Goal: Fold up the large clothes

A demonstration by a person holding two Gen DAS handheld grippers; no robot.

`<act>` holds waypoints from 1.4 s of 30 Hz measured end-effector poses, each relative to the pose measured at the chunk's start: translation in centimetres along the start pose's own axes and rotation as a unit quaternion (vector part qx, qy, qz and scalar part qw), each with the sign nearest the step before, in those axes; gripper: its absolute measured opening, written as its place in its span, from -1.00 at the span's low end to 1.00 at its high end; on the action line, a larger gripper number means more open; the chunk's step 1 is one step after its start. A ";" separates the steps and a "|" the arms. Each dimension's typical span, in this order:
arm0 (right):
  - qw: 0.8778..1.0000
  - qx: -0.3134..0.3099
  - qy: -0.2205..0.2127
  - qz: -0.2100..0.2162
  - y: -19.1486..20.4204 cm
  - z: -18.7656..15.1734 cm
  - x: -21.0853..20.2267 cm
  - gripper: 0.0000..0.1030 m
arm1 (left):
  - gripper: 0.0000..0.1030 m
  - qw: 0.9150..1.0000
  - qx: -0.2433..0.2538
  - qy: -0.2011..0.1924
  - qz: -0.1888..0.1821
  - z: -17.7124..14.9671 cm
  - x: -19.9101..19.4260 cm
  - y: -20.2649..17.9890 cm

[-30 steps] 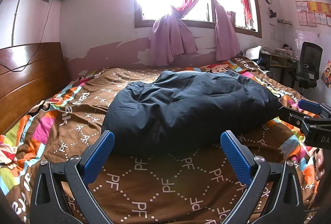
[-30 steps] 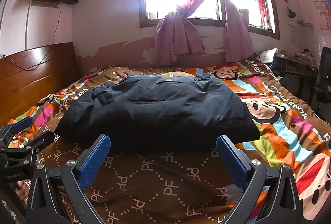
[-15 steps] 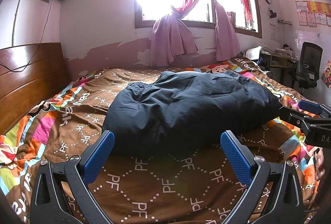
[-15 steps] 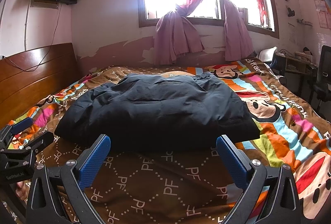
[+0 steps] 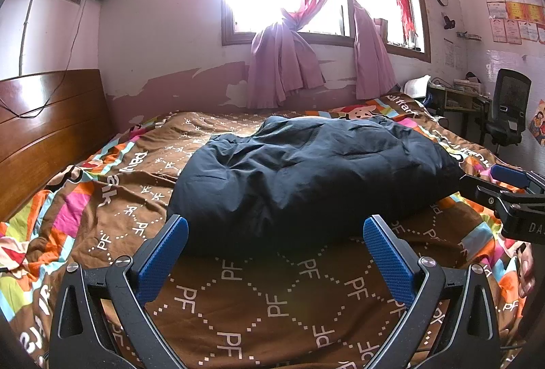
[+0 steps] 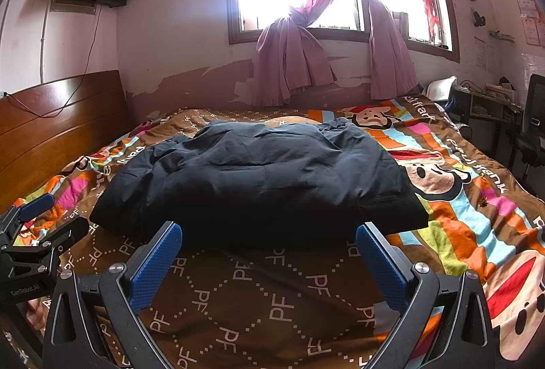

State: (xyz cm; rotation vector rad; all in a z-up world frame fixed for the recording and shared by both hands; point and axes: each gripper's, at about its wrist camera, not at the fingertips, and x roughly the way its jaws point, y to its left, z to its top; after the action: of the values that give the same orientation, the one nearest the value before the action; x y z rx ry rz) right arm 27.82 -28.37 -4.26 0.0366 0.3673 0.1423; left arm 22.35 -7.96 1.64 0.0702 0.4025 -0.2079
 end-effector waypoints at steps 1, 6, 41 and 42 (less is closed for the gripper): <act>1.000 0.000 0.000 0.000 0.0 0.0 0.0 1.00 | 0.97 1.000 0.000 0.000 0.000 0.0 0.0 0.0; 1.000 0.000 0.000 0.000 0.0 0.0 0.0 1.00 | 0.97 1.000 0.000 0.000 0.000 0.0 -0.1 -0.1; 1.000 0.001 0.001 -0.001 0.0 0.1 0.0 1.00 | 0.97 1.000 -0.007 0.011 0.006 -0.2 0.0 -0.1; 1.000 0.001 0.001 -0.001 0.0 0.1 0.0 1.00 | 0.97 1.000 -0.007 0.010 0.006 -0.2 0.0 -0.2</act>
State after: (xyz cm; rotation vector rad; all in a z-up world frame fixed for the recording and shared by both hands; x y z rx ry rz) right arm 27.84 -28.35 -4.18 0.0385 0.3696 0.1409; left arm 22.22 -8.09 1.44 0.0603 0.4239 -0.1931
